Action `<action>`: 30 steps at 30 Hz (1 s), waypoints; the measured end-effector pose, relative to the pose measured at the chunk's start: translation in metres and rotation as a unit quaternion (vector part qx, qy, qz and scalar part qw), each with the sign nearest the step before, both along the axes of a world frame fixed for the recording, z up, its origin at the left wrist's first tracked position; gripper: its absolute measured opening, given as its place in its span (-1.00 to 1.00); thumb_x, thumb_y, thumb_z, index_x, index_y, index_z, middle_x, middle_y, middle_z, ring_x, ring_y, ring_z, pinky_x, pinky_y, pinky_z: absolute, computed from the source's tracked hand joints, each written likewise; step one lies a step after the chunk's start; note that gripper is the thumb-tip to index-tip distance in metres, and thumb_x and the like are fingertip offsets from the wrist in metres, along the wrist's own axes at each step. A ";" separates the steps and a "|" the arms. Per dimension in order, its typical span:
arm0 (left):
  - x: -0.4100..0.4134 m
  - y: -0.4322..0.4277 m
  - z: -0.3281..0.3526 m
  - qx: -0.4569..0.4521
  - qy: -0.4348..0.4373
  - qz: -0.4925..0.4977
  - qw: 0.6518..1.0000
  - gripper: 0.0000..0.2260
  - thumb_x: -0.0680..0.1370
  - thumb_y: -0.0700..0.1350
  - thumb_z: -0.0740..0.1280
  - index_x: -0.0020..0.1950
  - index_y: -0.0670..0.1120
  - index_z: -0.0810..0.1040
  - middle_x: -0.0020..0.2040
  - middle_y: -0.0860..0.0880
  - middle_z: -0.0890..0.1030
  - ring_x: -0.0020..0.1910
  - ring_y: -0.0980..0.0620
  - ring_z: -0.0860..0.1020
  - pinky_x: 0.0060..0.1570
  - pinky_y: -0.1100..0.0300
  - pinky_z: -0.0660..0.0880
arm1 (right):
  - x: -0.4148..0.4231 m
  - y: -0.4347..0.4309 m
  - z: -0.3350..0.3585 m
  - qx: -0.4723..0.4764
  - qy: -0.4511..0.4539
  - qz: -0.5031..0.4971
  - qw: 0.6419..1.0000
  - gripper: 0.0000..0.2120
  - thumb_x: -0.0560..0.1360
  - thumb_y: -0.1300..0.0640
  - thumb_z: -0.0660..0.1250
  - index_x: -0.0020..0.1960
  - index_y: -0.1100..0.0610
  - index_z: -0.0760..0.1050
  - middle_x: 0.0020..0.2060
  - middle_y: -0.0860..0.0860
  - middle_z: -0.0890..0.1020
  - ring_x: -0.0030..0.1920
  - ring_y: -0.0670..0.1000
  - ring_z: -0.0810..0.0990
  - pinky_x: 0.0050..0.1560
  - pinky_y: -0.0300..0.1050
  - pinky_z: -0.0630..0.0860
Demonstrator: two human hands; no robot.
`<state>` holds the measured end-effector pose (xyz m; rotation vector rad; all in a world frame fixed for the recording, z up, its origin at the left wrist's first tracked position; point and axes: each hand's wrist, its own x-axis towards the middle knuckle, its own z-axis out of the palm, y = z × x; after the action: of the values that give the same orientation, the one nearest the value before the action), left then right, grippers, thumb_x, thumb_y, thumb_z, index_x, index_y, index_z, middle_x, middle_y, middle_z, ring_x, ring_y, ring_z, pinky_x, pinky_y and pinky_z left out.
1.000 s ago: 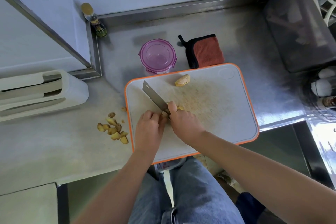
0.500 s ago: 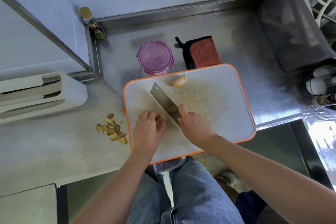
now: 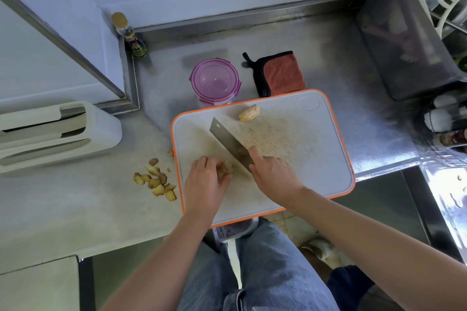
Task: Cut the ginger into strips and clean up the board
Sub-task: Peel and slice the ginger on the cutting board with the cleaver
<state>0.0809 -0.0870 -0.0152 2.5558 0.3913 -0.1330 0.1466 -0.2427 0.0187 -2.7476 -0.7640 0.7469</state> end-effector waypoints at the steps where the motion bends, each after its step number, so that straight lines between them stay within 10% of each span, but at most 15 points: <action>1: -0.001 -0.001 0.000 -0.003 -0.002 0.004 1.000 -0.75 0.46 0.00 0.46 0.04 -0.09 0.56 -0.05 -0.02 0.55 -0.02 -0.03 0.49 -0.09 0.09 0.49 | 0.000 0.000 0.002 0.001 0.001 0.000 1.000 -0.81 0.65 0.12 0.04 0.22 0.16 0.18 -0.42 -0.02 0.34 -0.36 0.15 0.43 -0.31 -0.02 0.40; 30: 0.003 -0.002 0.002 -0.074 -0.008 0.051 0.996 -0.90 0.51 -0.15 0.42 -0.13 -0.17 0.69 -0.18 -0.08 0.63 -0.21 -0.07 0.56 -0.17 0.02 0.51 | -0.015 0.015 0.014 -0.072 0.013 0.044 0.996 -0.58 0.50 0.39 0.10 0.30 0.12 0.13 -0.40 0.00 0.32 -0.43 -0.01 0.31 -0.44 -0.11 0.26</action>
<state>0.0839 -0.0893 -0.0137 2.3848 0.4849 -0.0991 0.1317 -0.2276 0.0327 -2.8412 -0.8641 0.8861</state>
